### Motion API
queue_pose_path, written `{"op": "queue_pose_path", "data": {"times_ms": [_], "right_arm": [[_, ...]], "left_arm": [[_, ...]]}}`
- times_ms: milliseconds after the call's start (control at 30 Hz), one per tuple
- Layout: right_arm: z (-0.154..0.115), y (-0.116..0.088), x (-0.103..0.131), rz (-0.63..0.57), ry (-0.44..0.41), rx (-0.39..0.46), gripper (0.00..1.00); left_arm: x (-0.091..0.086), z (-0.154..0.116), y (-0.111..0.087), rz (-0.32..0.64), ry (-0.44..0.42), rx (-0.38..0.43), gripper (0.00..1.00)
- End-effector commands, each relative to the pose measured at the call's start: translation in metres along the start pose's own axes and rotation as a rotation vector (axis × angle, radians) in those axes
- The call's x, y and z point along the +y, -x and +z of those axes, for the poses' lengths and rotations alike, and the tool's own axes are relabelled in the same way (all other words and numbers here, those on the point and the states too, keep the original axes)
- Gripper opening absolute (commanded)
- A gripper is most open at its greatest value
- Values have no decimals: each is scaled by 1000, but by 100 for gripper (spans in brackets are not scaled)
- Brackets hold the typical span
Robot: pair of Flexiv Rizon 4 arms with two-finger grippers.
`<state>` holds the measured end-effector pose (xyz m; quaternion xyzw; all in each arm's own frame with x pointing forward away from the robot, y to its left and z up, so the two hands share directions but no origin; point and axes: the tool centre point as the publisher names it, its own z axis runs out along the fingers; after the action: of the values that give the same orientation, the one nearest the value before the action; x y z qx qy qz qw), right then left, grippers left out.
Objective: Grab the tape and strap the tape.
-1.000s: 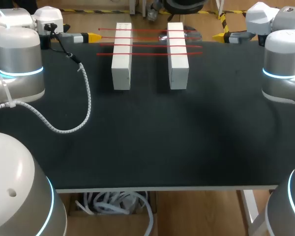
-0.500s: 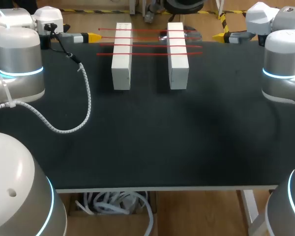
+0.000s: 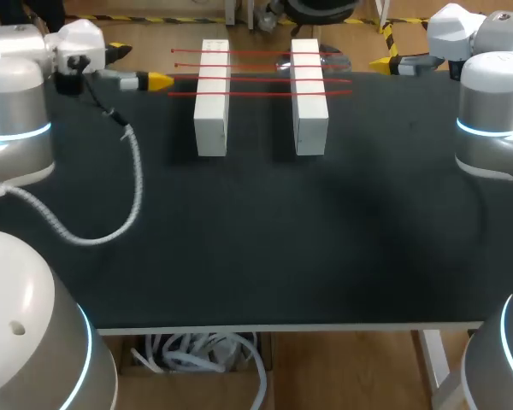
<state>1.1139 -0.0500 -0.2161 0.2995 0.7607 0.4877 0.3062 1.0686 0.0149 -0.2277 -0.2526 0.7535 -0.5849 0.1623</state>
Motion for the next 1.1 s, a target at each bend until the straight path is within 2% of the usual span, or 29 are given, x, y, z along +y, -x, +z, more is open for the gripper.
{"op": "queue_pose_path", "data": {"times_ms": [33, 133, 167, 200, 267, 400, 467, 500, 533, 600, 633, 667, 733, 867, 900, 933, 967, 1000, 1033, 1067, 1100], "right_arm": [[0, 0, 0, 0, 0, 0, 100], [0, 0, 0, 0, 0, 0, 100], [0, 0, 0, 0, 0, 0, 100], [0, 0, 0, 0, 0, 0, 100], [0, 0, 0, 0, 0, 0, 100], [0, 0, 0, 0, 0, 0, 100], [0, 0, 0, 0, 0, 0, 100], [0, 0, 0, 0, 0, 0, 100], [0, 0, 0, 0, 0, 0, 100], [0, 0, 0, 0, 0, 0, 100], [0, 0, 0, 0, 0, 0, 100], [0, 0, 0, 0, 0, 0, 100], [0, 0, 0, 0, 0, 0, 100], [0, 0, 0, 0, 0, 0, 100], [0, 0, 0, 0, 0, 0, 100], [0, 0, 0, 0, 0, 0, 100], [0, 0, 0, 0, 0, 0, 100], [0, 0, 0, 0, 0, 0, 100], [0, 0, 0, 0, 0, 0, 100], [0, 0, 0, 0, 0, 0, 100], [0, 0, 0, 0, 0, 0, 100]], "left_arm": [[15, -3, 2, 62, -49, 50, 100], [18, 0, 2, 99, -65, 69, 100], [18, 1, 1, 101, -70, 69, 84], [18, 2, 2, 106, -70, 66, 44], [18, 5, 2, 137, -79, 95, 50], [19, 10, 0, 159, -84, 132, 46], [19, 13, -1, 176, -85, 169, 62], [19, 13, -2, 188, -88, 178, 60], [20, 14, -3, 190, -88, 189, 62], [20, 17, -5, 204, -90, 214, 79], [20, 18, -5, 205, -92, 234, 82], [20, 19, -7, 215, -95, 244, 73], [22, 21, -9, 232, -92, 267, 77], [24, 26, -12, 249, -94, 303, 74], [25, 28, -12, 251, -93, 307, 79], [25, 29, -13, 253, -93, 321, 80], [26, 30, -13, 254, -93, 323, 71], [27, 31, -14, 254, -90, 333, 70], [27, 31, -14, 255, -92, 348, 60], [28, 32, -15, 260, -92, 351, 43], [29, 33, -15, 262, -90, 352, 40]]}}
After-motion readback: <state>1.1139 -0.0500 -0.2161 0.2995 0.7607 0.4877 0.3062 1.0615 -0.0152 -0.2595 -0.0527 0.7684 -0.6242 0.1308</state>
